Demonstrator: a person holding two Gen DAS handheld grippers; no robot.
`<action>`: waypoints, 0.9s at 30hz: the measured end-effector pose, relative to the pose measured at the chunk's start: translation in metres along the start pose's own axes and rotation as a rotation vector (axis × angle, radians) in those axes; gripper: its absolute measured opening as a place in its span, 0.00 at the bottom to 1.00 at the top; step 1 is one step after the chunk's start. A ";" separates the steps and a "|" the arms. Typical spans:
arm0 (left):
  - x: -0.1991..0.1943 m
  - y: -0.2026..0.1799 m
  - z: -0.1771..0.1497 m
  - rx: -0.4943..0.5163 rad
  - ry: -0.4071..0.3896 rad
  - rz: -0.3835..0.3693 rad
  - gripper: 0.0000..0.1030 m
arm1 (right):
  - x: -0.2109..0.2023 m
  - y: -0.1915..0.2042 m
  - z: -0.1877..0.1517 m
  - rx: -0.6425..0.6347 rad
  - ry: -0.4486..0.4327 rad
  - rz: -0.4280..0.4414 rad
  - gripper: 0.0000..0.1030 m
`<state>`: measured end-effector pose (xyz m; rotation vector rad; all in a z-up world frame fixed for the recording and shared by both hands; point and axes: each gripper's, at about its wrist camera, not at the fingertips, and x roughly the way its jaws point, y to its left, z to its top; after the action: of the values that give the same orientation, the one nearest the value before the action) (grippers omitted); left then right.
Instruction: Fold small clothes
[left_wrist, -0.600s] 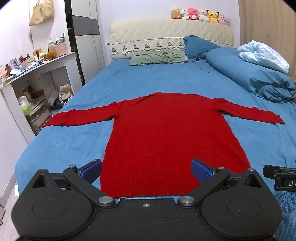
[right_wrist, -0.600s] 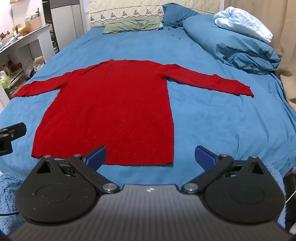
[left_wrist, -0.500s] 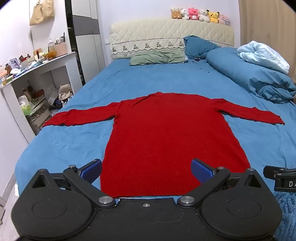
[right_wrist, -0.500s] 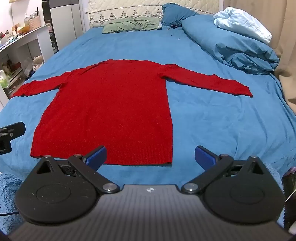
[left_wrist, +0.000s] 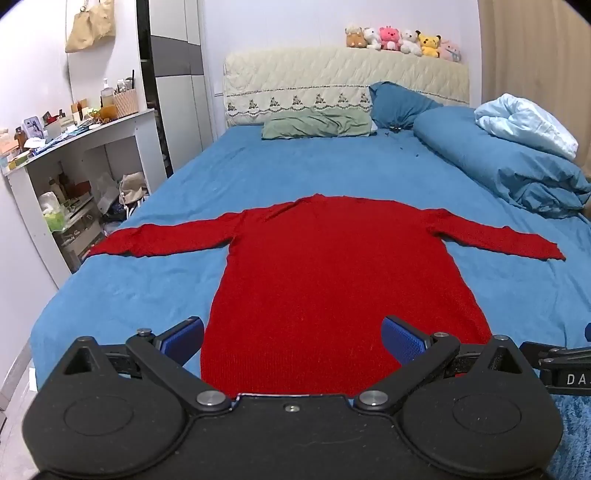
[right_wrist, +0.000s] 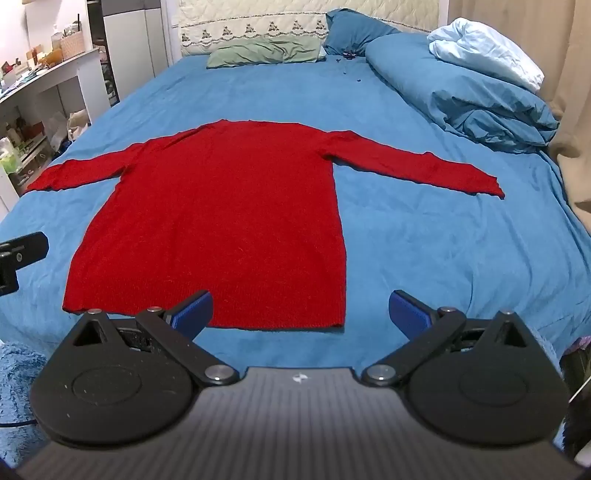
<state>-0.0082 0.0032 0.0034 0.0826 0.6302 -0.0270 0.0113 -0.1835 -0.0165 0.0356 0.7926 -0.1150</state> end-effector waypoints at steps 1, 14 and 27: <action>-0.001 0.000 0.000 0.002 -0.001 -0.001 1.00 | 0.000 0.001 0.000 -0.002 0.000 0.000 1.00; -0.002 -0.001 0.000 0.017 -0.002 -0.002 1.00 | 0.000 0.002 0.000 -0.007 0.002 0.000 1.00; -0.003 -0.001 0.000 0.016 0.002 -0.007 1.00 | -0.002 0.001 0.001 -0.002 -0.001 -0.005 1.00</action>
<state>-0.0105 0.0018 0.0052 0.0954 0.6327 -0.0390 0.0103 -0.1819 -0.0146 0.0311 0.7919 -0.1192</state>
